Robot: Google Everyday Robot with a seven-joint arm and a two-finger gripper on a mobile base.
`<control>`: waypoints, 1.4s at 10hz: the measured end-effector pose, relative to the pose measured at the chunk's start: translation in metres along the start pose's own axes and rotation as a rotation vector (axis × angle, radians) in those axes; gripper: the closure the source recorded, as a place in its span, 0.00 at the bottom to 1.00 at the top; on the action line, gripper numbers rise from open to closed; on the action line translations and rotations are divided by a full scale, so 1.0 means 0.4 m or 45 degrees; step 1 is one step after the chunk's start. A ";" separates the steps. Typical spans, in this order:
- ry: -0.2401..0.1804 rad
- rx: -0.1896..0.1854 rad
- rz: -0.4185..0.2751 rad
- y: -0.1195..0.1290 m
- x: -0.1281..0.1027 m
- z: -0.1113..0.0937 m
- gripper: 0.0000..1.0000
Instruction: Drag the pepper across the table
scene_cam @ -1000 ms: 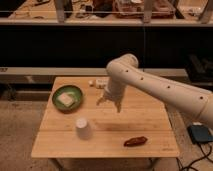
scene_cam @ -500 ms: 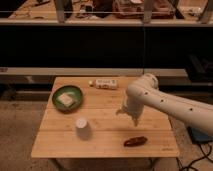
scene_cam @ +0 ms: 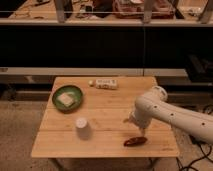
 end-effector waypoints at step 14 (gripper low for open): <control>-0.130 -0.183 0.318 0.119 -0.078 0.129 0.33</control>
